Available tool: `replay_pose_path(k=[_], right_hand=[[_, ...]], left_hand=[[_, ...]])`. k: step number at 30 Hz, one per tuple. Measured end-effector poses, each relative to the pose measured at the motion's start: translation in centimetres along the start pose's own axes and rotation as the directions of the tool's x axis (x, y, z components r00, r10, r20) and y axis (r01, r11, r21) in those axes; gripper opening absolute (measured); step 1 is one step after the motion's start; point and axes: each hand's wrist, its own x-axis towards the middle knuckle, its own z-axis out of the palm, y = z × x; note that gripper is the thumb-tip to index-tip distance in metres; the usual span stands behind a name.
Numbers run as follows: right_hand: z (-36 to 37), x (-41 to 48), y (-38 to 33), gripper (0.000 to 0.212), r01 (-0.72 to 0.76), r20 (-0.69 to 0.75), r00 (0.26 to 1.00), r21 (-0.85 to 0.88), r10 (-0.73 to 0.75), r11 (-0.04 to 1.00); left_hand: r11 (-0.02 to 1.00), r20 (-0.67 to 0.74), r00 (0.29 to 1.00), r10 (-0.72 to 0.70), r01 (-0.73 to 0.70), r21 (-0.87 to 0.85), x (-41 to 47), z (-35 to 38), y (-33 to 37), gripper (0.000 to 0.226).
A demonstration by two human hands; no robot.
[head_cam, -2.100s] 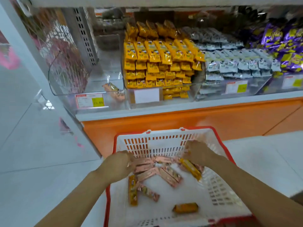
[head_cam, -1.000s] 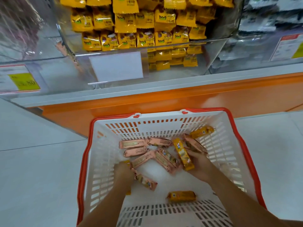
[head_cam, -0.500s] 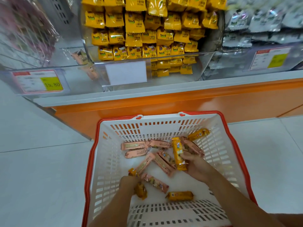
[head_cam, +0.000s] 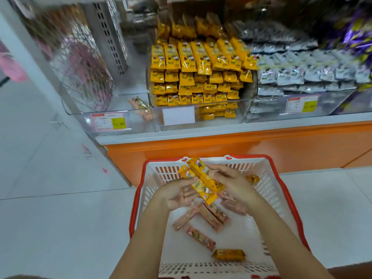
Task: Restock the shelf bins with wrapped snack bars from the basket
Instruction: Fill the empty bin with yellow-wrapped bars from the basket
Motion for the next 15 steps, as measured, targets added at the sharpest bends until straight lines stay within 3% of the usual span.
replay_pose_path(k=[4, 9, 12, 15], right_hand=[[-0.4, -1.8, -2.9, 0.018, 0.156, -0.041, 0.986, -0.155, -0.165, 0.975], [-0.2, -4.5, -5.5, 0.030, 0.290, -0.086, 0.935, -0.371, -0.344, 0.882], [0.3, -5.1, -6.9, 0.035, 0.366, -0.148, 0.884, -0.369, -0.442, 0.854], [0.9, -5.7, -8.6, 0.058, 0.404, -0.171, 0.830, -0.472, -0.531, 0.784]], left_hand=[[0.980, 0.029, 0.980, 0.198, -0.198, -0.016, -2.5, 1.8, 0.9, 0.008], [0.928, 0.004, 0.929, 0.370, -0.370, -0.035, -5.2, 4.1, 2.3, 0.033], [0.885, -0.047, 0.885, 0.464, -0.465, -0.023, -6.4, 5.3, 3.6, 0.035], [0.848, -0.088, 0.844, 0.528, -0.530, 0.010, -7.8, 6.6, 5.6, 0.033]])
